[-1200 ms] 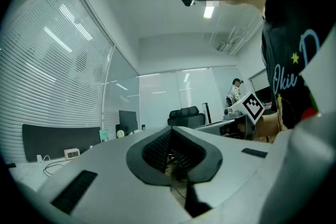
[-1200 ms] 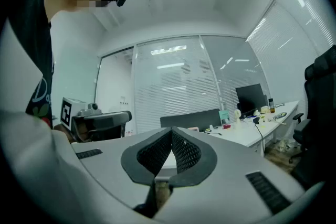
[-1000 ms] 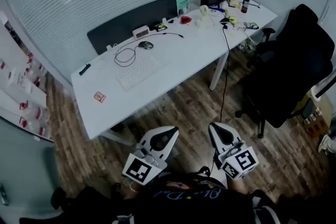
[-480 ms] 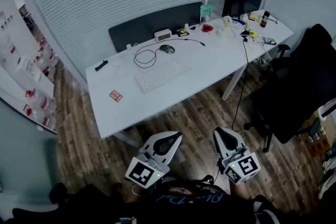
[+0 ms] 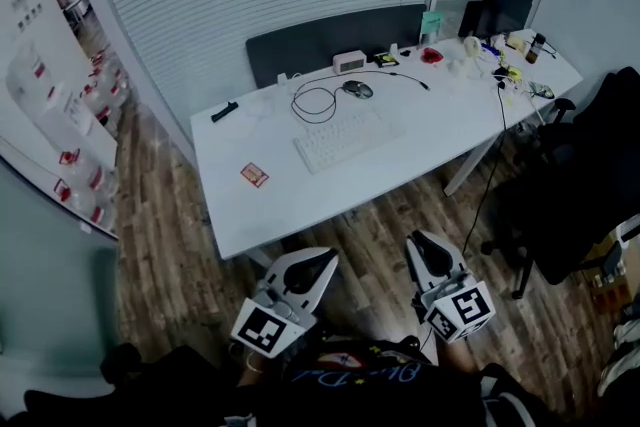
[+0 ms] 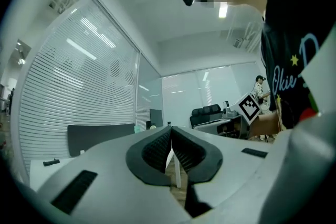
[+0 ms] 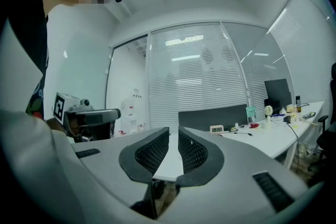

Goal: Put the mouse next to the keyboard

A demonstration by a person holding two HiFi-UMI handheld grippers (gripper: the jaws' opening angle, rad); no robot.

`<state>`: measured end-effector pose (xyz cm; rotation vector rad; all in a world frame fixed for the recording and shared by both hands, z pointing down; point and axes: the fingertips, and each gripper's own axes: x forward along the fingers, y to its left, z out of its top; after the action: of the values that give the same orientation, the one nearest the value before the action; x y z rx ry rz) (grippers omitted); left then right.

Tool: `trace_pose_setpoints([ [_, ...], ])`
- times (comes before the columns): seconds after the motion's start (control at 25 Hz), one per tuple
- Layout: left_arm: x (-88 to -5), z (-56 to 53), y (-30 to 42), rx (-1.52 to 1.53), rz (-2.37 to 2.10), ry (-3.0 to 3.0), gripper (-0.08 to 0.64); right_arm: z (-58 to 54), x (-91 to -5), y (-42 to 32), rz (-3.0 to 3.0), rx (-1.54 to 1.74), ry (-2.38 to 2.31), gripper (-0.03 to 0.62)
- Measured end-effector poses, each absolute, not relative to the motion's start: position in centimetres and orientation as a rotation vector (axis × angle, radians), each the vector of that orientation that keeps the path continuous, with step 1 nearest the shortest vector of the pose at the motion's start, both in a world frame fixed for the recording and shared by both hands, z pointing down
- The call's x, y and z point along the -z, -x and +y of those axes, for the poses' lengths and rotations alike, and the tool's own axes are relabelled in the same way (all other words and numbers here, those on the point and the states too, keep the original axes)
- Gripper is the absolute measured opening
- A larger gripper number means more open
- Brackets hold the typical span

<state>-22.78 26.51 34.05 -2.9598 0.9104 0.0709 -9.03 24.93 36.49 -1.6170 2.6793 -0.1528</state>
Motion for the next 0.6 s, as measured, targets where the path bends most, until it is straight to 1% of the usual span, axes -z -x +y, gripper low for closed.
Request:
trace_pose_setpoints([
  [0.12, -34.6, 25.9, 25.2, -0.067, 0.947, 2.959, 0.000, 24.0, -36.7, 10.7, 2.697, 0.156, 1.617, 0.036],
  [0.2, -34.8, 25.4, 26.3, -0.071, 0.959, 2.971, 0.000, 23.7, -36.7, 11.4, 2.704, 0.161, 1.632, 0.089],
  [0.24, -35.0, 25.2, 26.5, -0.072, 0.958, 2.980, 0.000, 23.6, -36.8, 11.5, 2.702, 0.164, 1.645, 0.095],
  [0.6, -35.2, 23.6, 23.5, -0.044, 0.845, 2.996, 0.000, 22.9, -37.3, 8.1, 2.624, 0.184, 1.743, 0.114],
])
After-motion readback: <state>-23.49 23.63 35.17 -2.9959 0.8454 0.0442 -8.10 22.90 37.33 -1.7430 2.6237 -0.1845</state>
